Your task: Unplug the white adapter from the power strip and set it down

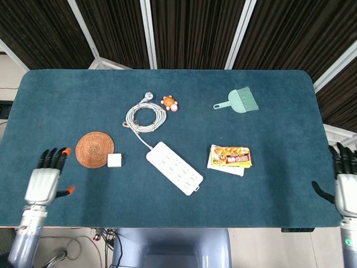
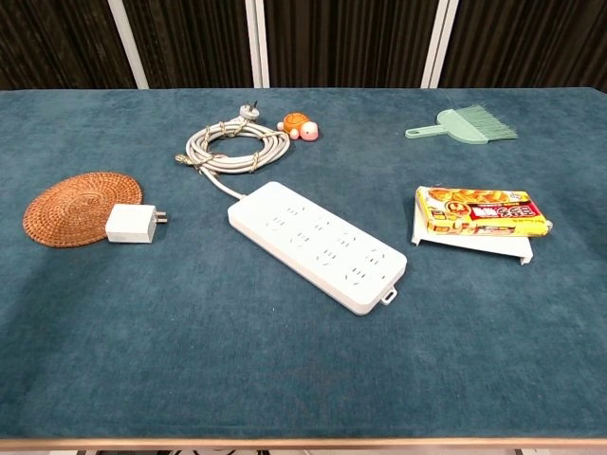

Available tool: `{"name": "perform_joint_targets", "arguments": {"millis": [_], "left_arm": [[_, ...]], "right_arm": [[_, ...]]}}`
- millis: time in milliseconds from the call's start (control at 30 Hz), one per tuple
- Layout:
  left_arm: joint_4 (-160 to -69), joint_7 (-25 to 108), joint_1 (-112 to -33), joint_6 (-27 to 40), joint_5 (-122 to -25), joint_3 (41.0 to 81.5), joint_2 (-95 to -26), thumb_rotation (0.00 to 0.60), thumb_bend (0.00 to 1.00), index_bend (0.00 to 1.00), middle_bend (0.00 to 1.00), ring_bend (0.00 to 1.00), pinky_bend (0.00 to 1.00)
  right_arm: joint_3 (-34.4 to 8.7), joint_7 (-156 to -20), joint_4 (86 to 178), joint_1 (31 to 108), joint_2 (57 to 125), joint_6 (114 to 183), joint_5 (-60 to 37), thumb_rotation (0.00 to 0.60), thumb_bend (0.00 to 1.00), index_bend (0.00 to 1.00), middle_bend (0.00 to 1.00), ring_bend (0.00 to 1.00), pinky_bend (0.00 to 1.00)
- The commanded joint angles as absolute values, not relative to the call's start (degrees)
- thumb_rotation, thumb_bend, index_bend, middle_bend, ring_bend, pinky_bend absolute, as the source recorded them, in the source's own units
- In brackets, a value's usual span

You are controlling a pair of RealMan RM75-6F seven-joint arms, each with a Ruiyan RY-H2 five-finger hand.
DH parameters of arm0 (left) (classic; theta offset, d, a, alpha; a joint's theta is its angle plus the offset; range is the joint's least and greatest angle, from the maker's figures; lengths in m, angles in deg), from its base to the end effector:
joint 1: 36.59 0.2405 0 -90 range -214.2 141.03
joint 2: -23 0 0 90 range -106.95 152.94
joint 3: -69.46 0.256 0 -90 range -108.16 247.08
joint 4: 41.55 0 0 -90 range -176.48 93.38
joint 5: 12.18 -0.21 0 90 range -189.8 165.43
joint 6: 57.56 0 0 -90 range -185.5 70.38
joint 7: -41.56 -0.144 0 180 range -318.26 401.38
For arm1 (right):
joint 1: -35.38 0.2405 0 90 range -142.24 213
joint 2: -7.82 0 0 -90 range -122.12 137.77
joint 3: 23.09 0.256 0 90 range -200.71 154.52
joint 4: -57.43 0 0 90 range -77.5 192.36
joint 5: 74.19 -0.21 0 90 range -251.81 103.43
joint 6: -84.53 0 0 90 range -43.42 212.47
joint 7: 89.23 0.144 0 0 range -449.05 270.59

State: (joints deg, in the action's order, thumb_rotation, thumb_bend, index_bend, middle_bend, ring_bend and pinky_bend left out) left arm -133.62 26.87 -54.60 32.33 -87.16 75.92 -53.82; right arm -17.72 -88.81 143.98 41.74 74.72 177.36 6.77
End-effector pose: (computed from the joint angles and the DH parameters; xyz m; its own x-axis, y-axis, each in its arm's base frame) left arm -0.2781 0.2107 0.0858 0.4571 0.0374 0.8887 0.8889 -0.0535 -0.4549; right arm -0.3210 -0.1970 0.1826 0.4248 0.1912 0.8849 -0.9049 0.0611 0.4212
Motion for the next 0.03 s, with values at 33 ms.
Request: {"name": "perform_joint_targets", "arguments": {"millis": [33], "left_arm": [[-131.57, 31.21, -50.56, 36.96, -91.30, 78.74, -51.40, 0.600, 0.00, 0.00, 0.04, 0.00, 0.00]], "right_arm": [[-19.25, -85.53, 141.57, 39.73, 73.74, 179.11, 8.96, 0.600, 0.25, 0.00, 0.00, 0.00, 0.00]]}}
